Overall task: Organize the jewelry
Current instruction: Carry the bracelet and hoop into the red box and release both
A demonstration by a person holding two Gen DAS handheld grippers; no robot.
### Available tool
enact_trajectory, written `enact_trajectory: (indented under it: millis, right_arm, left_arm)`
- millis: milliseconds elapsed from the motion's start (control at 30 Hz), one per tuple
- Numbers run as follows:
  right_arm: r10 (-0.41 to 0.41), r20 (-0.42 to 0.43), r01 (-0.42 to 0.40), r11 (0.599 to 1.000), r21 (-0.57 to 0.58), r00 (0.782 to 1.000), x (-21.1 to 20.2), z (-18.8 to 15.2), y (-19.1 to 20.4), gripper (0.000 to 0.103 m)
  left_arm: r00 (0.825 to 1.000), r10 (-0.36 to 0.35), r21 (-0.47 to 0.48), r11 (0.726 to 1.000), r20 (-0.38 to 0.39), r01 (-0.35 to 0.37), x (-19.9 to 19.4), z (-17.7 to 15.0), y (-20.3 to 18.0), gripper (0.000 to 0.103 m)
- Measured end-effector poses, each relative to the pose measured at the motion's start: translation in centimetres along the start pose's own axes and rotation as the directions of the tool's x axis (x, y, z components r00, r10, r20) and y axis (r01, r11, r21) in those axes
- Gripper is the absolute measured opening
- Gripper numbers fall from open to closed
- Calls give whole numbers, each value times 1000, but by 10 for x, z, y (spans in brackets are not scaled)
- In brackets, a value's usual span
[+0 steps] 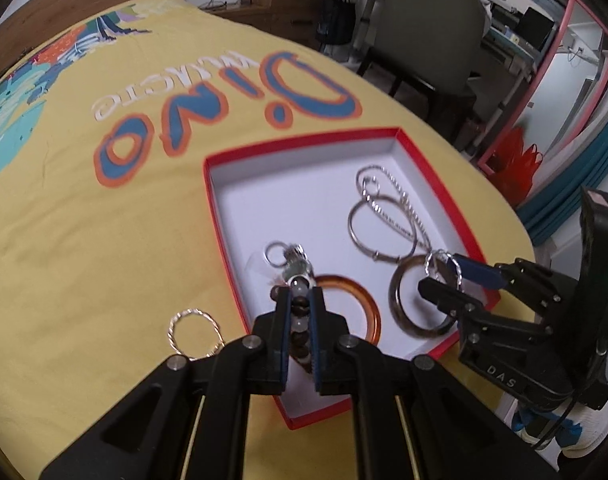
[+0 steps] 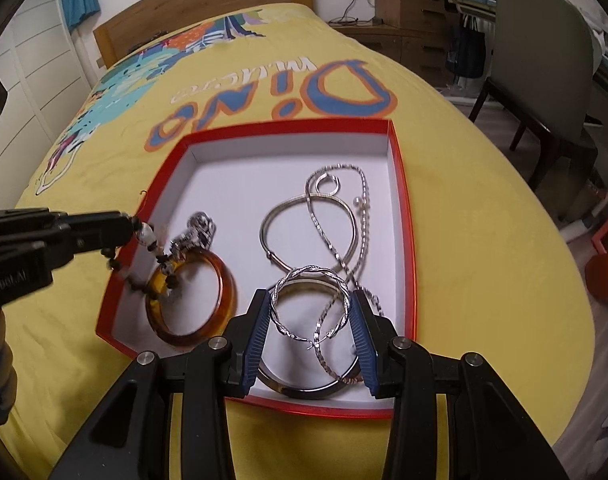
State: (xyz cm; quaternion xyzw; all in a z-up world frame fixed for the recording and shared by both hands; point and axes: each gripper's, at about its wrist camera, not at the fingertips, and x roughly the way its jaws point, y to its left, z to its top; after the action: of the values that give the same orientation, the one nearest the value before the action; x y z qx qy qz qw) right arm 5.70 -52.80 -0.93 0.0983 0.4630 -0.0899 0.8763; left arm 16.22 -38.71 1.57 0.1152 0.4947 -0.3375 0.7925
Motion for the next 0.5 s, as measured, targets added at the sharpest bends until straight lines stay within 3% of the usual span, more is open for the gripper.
enact_trajectory:
  millis: [100, 233, 333, 500]
  right_arm:
    - [1, -4, -1, 1000, 10, 1000, 2, -4, -1, 41]
    - [-2, 2, 2, 1000, 16, 1000, -1, -7, -3, 42]
    - [1, 10, -1, 1000, 22, 1000, -5, -7, -3, 48]
    - [16, 35, -17, 999, 28, 999, -15, -3, 4, 48]
  left_arm:
    - [1000, -18, -15, 1000, -11, 18, 3, -4, 3, 9]
    - [999, -40, -30, 999, -10, 39, 0, -6, 7, 19]
    - [998, -56, -38, 998, 4, 56, -8, -6, 11, 22]
    - [998, -37, -61, 997, 48, 40, -29, -5, 25, 22]
